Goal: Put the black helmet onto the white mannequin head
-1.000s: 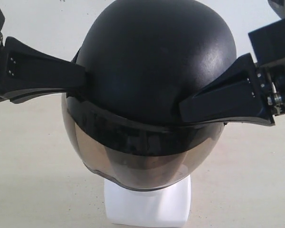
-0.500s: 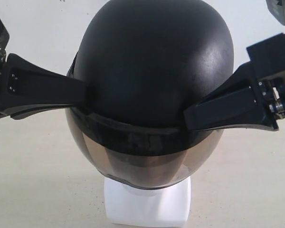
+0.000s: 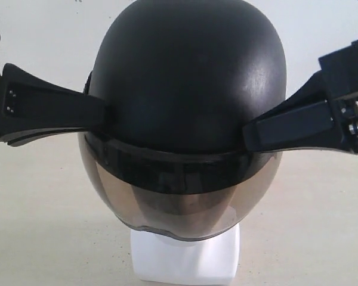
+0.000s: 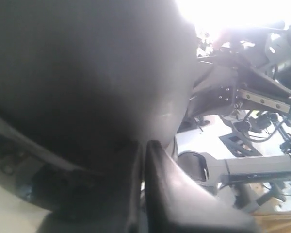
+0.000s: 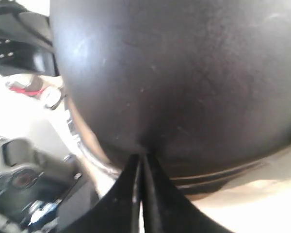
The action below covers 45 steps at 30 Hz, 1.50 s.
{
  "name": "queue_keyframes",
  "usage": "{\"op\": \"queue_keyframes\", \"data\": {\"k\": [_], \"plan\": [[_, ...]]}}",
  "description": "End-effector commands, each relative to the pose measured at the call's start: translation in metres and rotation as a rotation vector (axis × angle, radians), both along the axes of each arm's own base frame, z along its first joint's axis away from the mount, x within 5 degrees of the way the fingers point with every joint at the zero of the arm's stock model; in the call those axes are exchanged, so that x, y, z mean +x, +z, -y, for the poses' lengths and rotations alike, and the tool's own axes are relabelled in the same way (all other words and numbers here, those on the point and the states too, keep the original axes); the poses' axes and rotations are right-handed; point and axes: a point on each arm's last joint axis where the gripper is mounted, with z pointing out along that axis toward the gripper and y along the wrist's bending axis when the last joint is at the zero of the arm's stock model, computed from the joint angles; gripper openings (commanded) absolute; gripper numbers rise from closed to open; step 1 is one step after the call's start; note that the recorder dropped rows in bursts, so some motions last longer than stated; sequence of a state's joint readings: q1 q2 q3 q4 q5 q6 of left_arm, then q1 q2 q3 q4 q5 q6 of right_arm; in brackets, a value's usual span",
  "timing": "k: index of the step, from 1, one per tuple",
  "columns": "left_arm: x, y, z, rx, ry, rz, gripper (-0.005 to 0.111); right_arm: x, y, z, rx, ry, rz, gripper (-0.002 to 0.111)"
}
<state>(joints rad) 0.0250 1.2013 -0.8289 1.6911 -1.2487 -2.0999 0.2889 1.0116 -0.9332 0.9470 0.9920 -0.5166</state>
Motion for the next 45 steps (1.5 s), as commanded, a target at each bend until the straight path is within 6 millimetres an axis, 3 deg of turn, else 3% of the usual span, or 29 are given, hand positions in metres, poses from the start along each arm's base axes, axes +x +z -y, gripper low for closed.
{"op": "queue_keyframes", "data": {"k": [1,12,18,24,29,38,45], "plan": [[-0.011,0.01,0.0,0.003,0.027,0.057,0.004,0.002,0.013,0.013,0.01,-0.172,0.138,0.0],[-0.016,0.027,-0.019,0.056,0.116,0.146,0.004,-0.011,0.014,0.046,-0.198,-0.447,0.181,0.0],[-0.003,0.022,-0.035,0.088,0.24,0.134,0.004,0.008,0.007,0.042,-0.183,-0.483,0.149,0.0],[0.018,0.001,-0.036,0.067,0.186,0.017,0.004,0.029,-0.011,0.03,-0.175,-0.438,0.037,0.0],[0.031,-0.015,-0.038,0.053,0.161,-0.06,0.004,0.034,-0.013,0.029,-0.177,-0.442,0.041,0.0],[0.028,-0.019,-0.016,0.055,0.068,-0.072,0.004,0.043,-0.014,0.025,-0.139,-0.45,0.048,0.0],[0.028,-0.019,-0.014,0.055,0.061,-0.072,0.004,0.044,-0.013,0.025,-0.134,-0.458,0.057,0.0]]}}
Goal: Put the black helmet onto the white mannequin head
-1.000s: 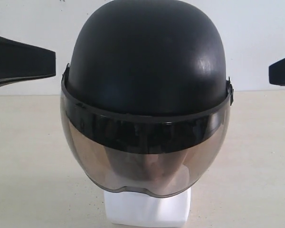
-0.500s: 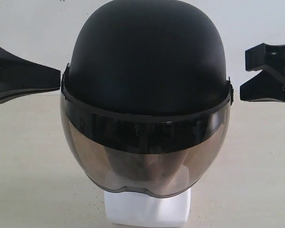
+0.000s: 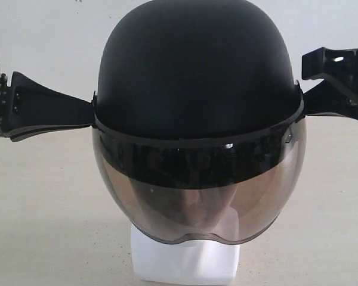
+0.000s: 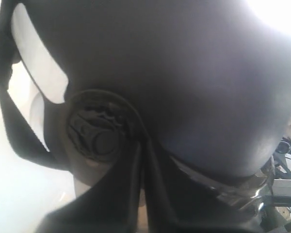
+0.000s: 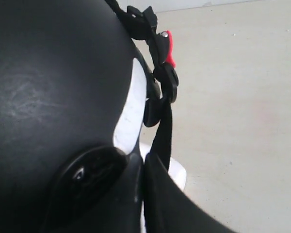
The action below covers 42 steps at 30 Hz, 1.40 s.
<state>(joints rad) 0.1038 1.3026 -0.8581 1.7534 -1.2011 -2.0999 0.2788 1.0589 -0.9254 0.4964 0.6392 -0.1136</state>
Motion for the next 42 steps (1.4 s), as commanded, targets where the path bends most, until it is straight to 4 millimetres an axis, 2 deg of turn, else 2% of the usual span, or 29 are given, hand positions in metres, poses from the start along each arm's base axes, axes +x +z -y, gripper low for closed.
{"op": "queue_keyframes", "data": {"k": [1,12,26,33,38,42], "plan": [[-0.003,0.002,0.007,-0.016,-0.042,0.001,0.004,0.001,0.002,-0.002,0.029,0.0,0.004,0.0],[-0.026,0.027,0.009,-0.005,-0.043,0.113,0.004,0.001,0.002,-0.002,0.016,0.011,0.013,0.0],[-0.047,0.045,0.011,0.005,-0.043,0.207,0.004,0.002,0.004,-0.001,0.019,-0.003,0.04,0.0],[-0.052,0.042,0.011,0.004,-0.043,0.202,0.004,0.001,0.004,-0.001,0.024,-0.001,0.025,0.0],[-0.054,0.029,0.011,-0.001,-0.043,0.155,0.004,-0.011,0.015,0.004,0.043,-0.024,0.072,0.0],[-0.068,0.026,0.012,0.0,-0.043,0.163,0.004,-0.04,0.036,0.016,-0.01,-0.022,0.211,0.0]]}}
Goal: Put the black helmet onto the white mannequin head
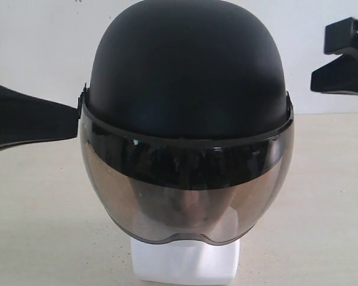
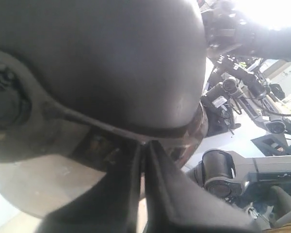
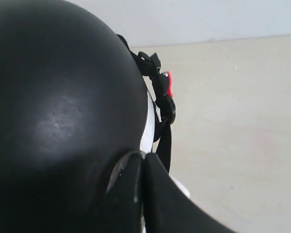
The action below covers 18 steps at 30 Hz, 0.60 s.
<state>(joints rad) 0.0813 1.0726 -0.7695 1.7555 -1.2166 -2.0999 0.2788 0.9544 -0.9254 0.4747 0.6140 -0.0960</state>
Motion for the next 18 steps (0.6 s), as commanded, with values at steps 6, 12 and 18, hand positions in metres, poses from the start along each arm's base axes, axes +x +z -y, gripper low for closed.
{"op": "queue_keyframes", "data": {"k": [6,12,18], "plan": [[-0.039,0.017,0.004,-0.002,-0.007,0.129,0.004,-0.063,0.034,0.02,-0.031,0.008,0.21,0.0],[-0.044,0.02,0.004,0.0,-0.007,0.149,0.004,-0.074,0.039,0.024,-0.019,0.006,0.249,0.0],[-0.044,0.02,0.004,0.0,-0.007,0.149,0.004,-0.074,0.039,0.024,-0.019,0.006,0.249,0.0]]}}
